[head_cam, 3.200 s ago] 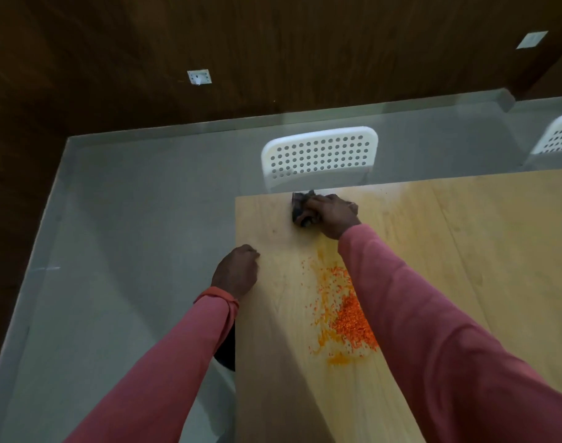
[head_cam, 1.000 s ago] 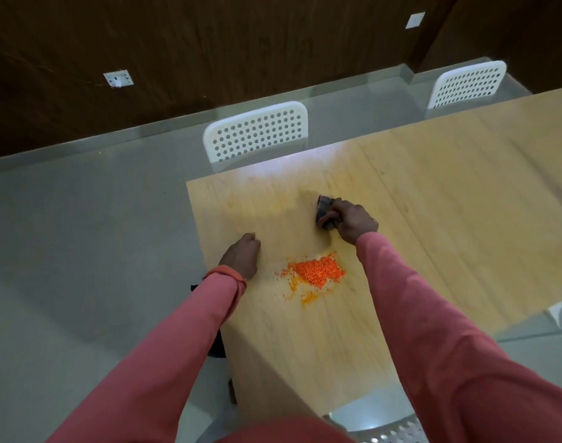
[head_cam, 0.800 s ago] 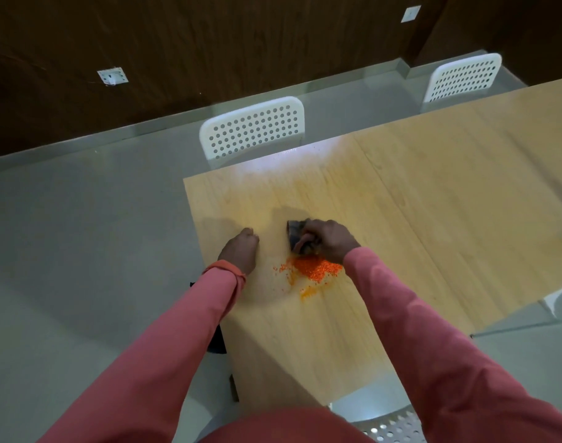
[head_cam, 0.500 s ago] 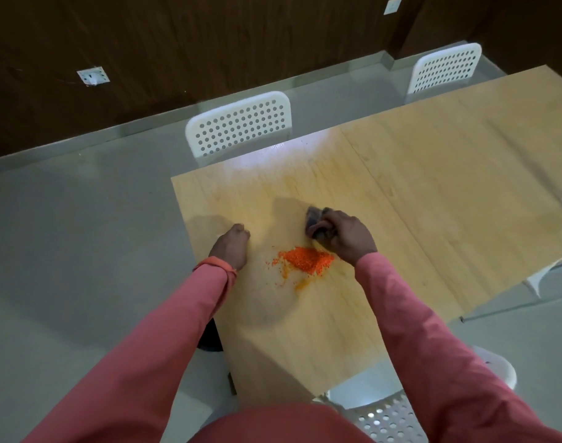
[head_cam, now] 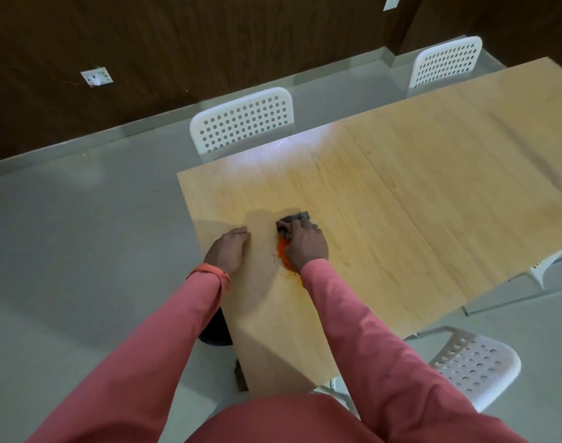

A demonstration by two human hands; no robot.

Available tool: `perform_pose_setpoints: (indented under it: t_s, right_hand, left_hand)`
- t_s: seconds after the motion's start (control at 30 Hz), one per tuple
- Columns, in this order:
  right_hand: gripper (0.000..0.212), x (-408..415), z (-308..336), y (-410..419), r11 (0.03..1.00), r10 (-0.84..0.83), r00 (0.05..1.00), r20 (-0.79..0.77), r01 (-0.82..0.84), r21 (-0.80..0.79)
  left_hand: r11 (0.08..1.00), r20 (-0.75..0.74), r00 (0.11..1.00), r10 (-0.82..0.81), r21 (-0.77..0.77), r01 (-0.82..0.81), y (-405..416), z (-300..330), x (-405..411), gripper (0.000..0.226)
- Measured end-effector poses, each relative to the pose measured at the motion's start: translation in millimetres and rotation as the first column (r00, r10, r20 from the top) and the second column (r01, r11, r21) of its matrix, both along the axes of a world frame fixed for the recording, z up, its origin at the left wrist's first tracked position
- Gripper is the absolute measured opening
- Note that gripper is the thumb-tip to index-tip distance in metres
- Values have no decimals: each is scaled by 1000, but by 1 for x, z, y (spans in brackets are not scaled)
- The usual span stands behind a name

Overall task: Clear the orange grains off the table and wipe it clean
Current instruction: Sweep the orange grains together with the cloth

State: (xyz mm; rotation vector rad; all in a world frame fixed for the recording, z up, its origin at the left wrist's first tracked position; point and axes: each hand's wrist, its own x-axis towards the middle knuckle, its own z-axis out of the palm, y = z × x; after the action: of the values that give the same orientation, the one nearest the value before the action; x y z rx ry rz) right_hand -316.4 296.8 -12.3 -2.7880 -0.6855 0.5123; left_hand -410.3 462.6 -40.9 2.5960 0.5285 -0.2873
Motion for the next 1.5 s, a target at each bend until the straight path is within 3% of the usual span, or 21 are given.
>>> perform_pose_setpoints:
  t_s: [0.13,0.2,0.27,0.5,0.6,0.7,0.83,0.93,1.07,1.27,1.5]
  right_hand:
    - [45,0,14,15,995,24,997,-72,-17,98]
    - [55,4,20,7,981,-31,992,-121,53,187]
    - [57,3,22,-12,967,-97,993,-71,111,231]
    - [33,-37,-16,-72,950,-310,945,103,304,69]
    - [47,-63,-17,-42,935,-354,935,-5,354,23]
    - [56,-70,-10,-8,910,-394,912,-115,404,92]
    - [52,-50,5,0,721,-530,766,-364,632,283]
    - [44,-51,14,-21,614,-604,709,-364,705,354]
    - [50,-92,11,-54,624,-683,675,-279,738,257]
    - [50,-129,-1,-5,598,-677,623,-391,776,201]
    - [61,-85,13,38,199,-714,322,-622,945,261]
  left_hand:
    - [1000,18,1000,14,-12,-13,3,-2,-23,54]
    - [1000,20,1000,-13,-18,14,6,-2,-29,54]
    - [999,26,999,-31,-34,32,7,0,-33,54]
    - [1000,60,998,8,-20,-7,4,-3,-33,59]
    - [999,62,998,-25,-32,27,5,-1,-35,61]
    - [999,73,997,-40,-29,43,7,-2,-42,58]
    - [999,91,995,-31,-13,33,5,-6,-57,59]
    - [998,105,993,-54,-14,56,4,-6,-62,61]
    - [999,115,993,-40,-19,42,3,-8,-63,66]
    - [994,94,993,-68,-78,75,11,-8,-65,61]
    - [999,110,993,-50,0,50,8,-6,-81,61]
